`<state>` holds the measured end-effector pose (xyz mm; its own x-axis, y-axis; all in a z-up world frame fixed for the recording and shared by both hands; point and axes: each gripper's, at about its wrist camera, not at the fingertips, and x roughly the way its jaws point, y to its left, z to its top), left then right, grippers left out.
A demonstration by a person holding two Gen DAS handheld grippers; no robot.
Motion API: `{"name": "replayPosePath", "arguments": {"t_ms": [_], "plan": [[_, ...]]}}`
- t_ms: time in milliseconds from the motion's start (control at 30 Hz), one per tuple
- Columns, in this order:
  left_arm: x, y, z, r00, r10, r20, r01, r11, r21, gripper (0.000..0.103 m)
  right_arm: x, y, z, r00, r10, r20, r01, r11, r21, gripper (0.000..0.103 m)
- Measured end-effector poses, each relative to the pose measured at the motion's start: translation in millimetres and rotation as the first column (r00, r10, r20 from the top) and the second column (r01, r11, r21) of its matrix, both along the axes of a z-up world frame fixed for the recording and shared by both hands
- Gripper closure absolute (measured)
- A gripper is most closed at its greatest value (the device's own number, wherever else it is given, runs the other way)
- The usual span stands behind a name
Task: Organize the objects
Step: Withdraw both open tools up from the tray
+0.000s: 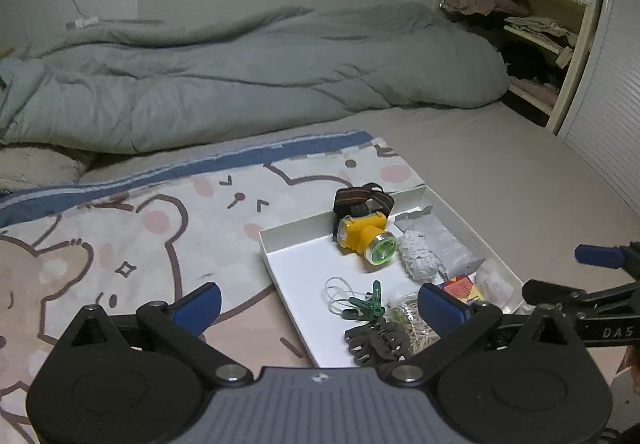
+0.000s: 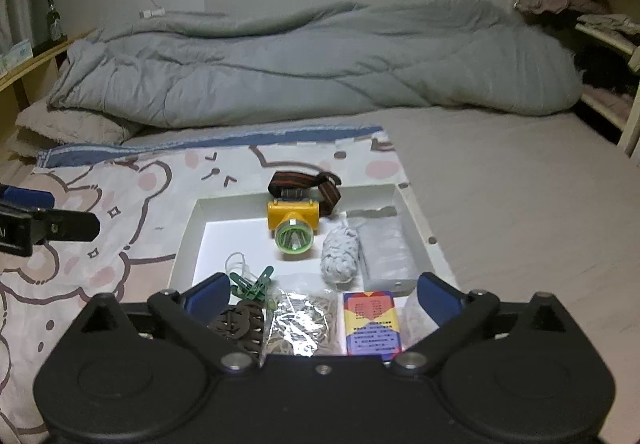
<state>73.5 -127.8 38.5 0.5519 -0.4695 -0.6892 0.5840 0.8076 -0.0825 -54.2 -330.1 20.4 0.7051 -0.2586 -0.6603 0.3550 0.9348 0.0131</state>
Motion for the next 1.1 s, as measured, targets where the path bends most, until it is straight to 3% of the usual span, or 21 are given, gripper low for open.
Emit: {"name": "replayPosePath", "arguments": {"t_ms": [300,567,800,1100], "plan": [[-35,29,18,0.996,0.068,0.054,-0.068,0.998,-0.009,0.000,-38,24,27,0.996,0.005,0.090,-0.003,1.000,-0.018,0.000],[-70,48,22,0.983,0.109,0.145,-0.116,0.993,0.038,0.000,-65,49,33,0.992,-0.012,0.127,0.020,0.998,-0.061,0.000],[-90,62,11,0.985,0.094,0.147,-0.101,0.994,0.039,0.000,-80,65,25,0.992,-0.048,0.115,0.060,0.993,-0.099,0.000],[-101,71,-11,0.988,0.086,0.128,-0.094,0.994,0.056,0.000,-97,71,3,0.988,-0.052,0.149,0.057,0.998,-0.030,0.000]]}}
